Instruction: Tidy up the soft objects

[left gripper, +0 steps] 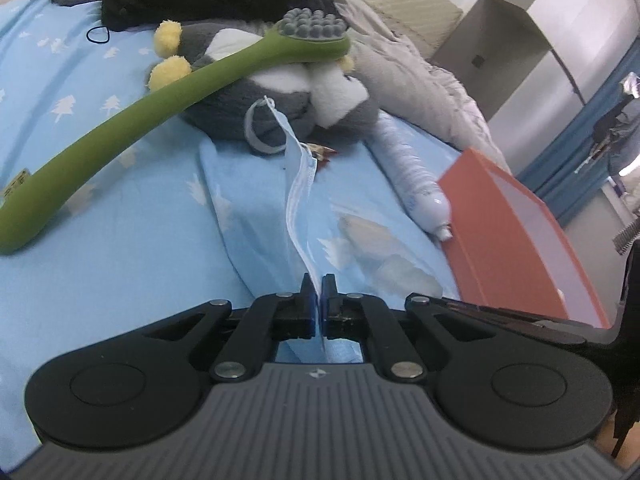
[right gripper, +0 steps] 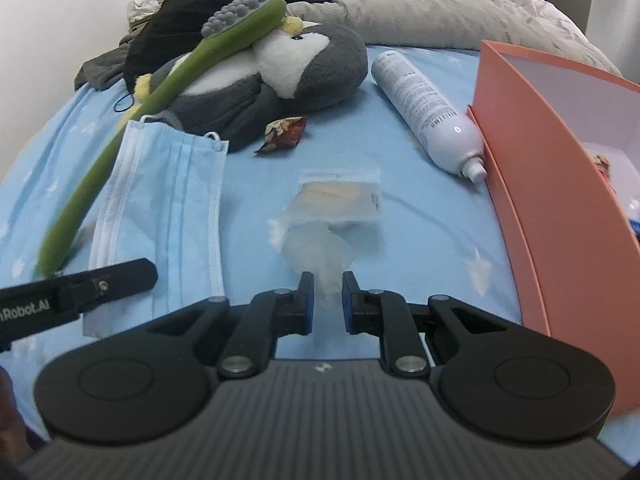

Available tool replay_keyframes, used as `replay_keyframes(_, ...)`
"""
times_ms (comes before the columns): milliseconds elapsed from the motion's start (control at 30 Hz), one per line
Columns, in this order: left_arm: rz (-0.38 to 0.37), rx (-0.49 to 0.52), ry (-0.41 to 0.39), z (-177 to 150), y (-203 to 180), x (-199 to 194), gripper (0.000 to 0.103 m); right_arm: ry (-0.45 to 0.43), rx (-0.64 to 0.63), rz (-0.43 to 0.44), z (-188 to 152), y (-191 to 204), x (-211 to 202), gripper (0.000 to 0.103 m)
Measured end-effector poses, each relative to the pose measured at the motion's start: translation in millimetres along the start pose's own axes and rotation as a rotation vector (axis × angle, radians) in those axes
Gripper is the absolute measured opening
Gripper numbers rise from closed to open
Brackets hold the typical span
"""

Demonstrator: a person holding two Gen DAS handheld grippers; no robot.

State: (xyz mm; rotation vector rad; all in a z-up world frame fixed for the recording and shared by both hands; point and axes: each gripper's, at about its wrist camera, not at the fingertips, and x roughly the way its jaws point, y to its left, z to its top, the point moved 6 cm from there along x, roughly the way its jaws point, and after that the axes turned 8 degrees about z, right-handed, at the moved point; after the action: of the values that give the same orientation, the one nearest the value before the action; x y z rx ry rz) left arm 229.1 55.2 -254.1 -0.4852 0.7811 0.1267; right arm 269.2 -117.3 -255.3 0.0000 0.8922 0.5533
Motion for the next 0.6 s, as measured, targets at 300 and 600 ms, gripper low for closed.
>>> replay_keyframes(300,-0.051,-0.006,0.065,-32,0,-42,0.004,0.013,0.031,0.018,-34,14,-45,0.018)
replay_keyframes(600,0.025,0.017,0.160,-58,23,-34,0.005,0.045,0.062,0.039,-68,17,-43,0.023)
